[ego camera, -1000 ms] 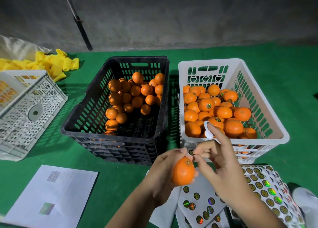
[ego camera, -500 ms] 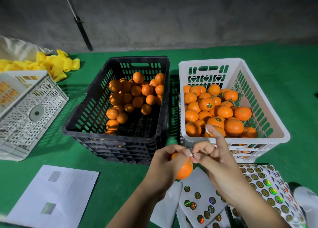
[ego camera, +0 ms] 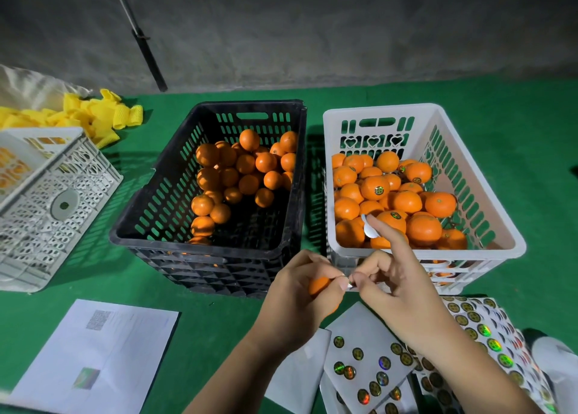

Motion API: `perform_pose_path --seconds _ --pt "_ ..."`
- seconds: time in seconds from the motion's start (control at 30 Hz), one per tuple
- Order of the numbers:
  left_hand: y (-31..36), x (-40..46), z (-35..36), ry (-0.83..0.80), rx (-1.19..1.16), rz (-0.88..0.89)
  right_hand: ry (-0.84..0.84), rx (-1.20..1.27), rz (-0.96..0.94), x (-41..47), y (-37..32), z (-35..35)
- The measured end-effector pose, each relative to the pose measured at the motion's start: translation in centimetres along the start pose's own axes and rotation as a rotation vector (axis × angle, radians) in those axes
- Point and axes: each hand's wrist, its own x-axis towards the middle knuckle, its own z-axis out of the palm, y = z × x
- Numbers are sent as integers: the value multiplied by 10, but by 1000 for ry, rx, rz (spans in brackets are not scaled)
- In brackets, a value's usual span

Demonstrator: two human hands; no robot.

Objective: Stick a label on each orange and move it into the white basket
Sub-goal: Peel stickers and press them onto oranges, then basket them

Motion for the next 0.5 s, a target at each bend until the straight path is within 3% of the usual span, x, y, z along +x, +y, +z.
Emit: perform_pose_path --seconds 0.2,0.4,0.5 --pt "-1 0 1 7 -53 2 -39 -15 -29 3 -4 -2" --pt "-2 0 1 23 81 62 -59 -175 -69 1 -3 -3" --pt "-3 -1 0 38 225 128 -40 -126 -31 0 -2 -2"
